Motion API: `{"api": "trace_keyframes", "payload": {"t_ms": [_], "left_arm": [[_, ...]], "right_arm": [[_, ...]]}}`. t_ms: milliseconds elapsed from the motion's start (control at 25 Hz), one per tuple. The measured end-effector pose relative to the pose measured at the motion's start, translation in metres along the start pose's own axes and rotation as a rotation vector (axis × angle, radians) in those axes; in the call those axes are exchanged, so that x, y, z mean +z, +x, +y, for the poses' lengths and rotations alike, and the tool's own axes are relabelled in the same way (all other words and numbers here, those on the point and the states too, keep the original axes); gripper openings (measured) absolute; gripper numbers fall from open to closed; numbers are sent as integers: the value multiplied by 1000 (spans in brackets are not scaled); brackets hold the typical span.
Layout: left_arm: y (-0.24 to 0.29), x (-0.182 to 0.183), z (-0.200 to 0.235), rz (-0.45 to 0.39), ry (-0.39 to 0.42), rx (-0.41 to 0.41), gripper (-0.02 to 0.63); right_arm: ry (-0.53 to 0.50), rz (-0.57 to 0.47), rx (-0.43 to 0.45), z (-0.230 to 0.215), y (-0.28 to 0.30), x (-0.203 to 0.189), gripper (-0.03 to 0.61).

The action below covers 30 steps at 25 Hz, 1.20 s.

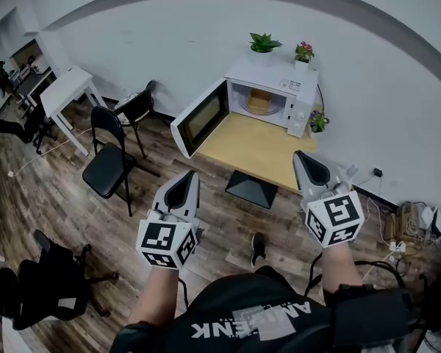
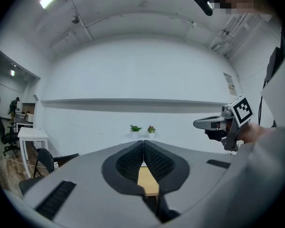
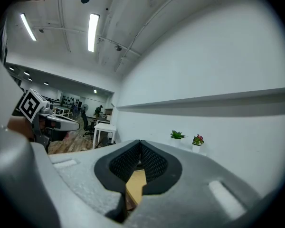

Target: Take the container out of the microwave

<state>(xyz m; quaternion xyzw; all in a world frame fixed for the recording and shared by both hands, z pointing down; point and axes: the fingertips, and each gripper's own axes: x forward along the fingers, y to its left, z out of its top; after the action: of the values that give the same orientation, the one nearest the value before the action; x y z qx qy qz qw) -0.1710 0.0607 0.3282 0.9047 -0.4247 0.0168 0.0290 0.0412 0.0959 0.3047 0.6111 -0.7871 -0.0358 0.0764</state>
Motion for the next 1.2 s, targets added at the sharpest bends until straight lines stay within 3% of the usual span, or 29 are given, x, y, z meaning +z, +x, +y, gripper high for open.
{"api": "trace_keyframes", "payload": {"t_ms": [560, 1200], "left_arm": [[142, 6, 17, 44, -30, 11, 0], [276, 9, 5, 82, 4, -12, 2]], "right_arm": [[3, 3, 50, -104, 106, -4, 6], [35, 29, 75, -203, 164, -36, 6]]}}
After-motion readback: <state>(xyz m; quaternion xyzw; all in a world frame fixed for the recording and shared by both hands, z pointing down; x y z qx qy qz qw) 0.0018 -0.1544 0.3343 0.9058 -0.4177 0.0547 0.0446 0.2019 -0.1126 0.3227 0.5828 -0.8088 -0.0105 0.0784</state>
